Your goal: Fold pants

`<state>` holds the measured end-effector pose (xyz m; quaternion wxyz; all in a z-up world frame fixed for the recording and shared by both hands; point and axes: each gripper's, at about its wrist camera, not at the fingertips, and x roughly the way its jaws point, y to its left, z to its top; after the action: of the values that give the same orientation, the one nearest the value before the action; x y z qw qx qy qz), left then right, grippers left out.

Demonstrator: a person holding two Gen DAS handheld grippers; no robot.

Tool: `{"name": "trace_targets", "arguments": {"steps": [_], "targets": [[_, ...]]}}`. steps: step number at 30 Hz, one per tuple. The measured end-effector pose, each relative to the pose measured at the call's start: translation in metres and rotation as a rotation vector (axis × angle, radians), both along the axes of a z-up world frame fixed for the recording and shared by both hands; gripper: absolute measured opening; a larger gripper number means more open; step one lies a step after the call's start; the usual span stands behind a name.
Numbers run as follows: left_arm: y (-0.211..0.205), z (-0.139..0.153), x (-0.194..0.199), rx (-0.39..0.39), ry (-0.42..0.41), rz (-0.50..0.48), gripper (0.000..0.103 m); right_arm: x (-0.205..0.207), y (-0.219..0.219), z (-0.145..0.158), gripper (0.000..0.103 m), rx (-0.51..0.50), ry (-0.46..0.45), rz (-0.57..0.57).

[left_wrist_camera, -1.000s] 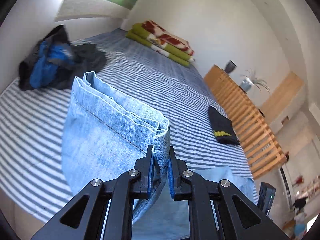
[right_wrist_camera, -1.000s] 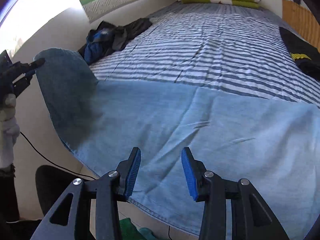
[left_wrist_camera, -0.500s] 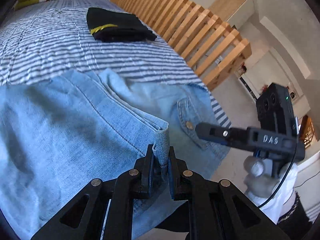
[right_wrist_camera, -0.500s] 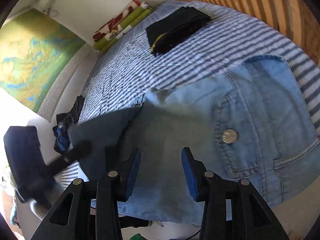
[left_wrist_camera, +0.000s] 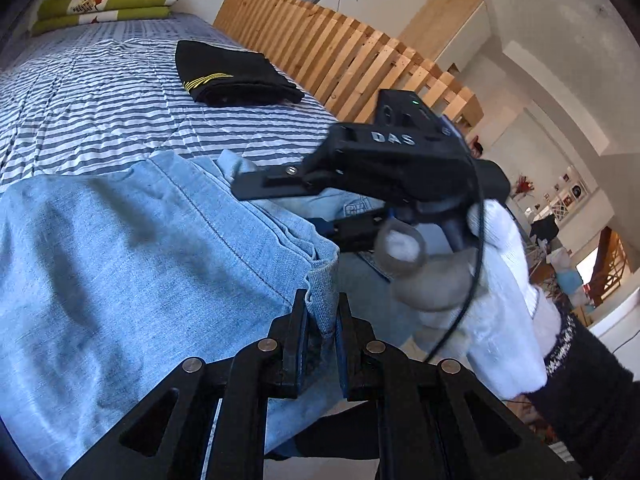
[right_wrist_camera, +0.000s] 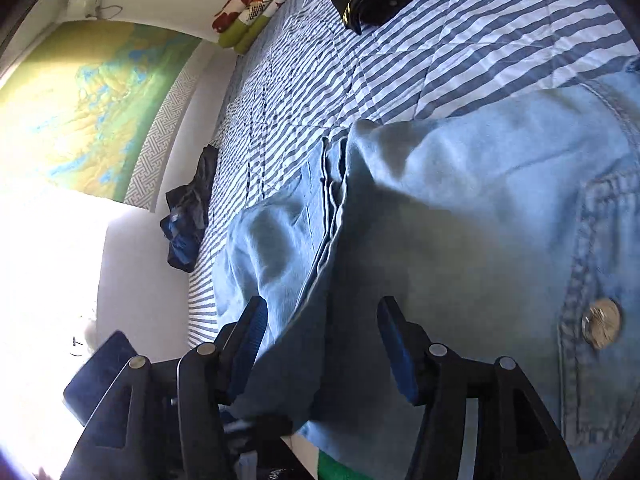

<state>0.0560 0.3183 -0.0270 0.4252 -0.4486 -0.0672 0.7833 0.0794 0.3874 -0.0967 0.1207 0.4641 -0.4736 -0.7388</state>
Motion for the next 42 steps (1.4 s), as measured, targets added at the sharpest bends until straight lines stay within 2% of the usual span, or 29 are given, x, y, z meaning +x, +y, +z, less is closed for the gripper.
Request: {"name": "trace_targets", "arguments": {"steps": [2,5,7,8,10,12,15,17,19,21,23,27,32,37,42], "targets": [[-0.003,0.005,0.004,0.003,0.010,-0.007,0.012,-0.017,-0.002,-0.003,0.053,-0.021,-0.006,0.022],[-0.009,0.014,0.012,0.012,0.022,-0.023,0.012,-0.045,-0.015,-0.002,0.053,0.053,-0.020,0.068],[-0.014,0.021,0.020,0.012,0.034,-0.032,0.012,-0.060,-0.026,0.001,0.038,0.130,-0.032,0.065],[-0.014,0.025,0.022,0.007,0.042,-0.035,0.012,-0.067,-0.032,0.005,0.025,0.171,-0.040,0.068],[-0.016,0.033,0.025,0.018,0.046,-0.041,0.012,-0.076,-0.043,0.016,0.020,0.252,-0.038,0.068],[-0.014,0.041,0.029,0.040,0.037,-0.061,0.012,-0.074,-0.049,0.034,0.013,0.313,0.001,0.076],[0.004,0.056,0.047,0.046,0.089,-0.123,0.012,-0.058,-0.040,0.059,0.010,0.312,0.061,0.063],[0.018,0.060,0.059,0.027,0.131,-0.156,0.012,-0.046,-0.033,0.073,0.010,0.340,0.065,0.067],[0.024,0.055,0.061,0.026,0.112,-0.171,0.012,-0.034,-0.024,0.073,0.010,0.408,0.022,0.071],[0.017,0.049,0.055,0.036,0.073,-0.143,0.012,-0.024,-0.009,0.061,0.018,0.360,-0.042,0.051],[-0.002,0.046,0.045,0.068,0.022,-0.107,0.012,-0.006,0.010,0.056,0.027,0.299,-0.046,-0.003],[-0.067,0.058,0.011,0.140,-0.006,0.037,0.012,0.028,0.034,0.064,0.033,0.255,-0.012,-0.078],[-0.185,0.095,-0.030,0.216,0.022,0.314,0.012,0.033,0.032,0.076,0.033,0.265,0.017,-0.078],[-0.324,0.150,-0.037,0.295,0.150,0.614,0.012,0.005,0.020,0.061,0.033,0.235,0.006,-0.067],[-0.461,0.202,-0.012,0.302,0.282,0.899,0.012,-0.033,-0.009,0.047,0.033,0.210,-0.006,-0.027]]}}
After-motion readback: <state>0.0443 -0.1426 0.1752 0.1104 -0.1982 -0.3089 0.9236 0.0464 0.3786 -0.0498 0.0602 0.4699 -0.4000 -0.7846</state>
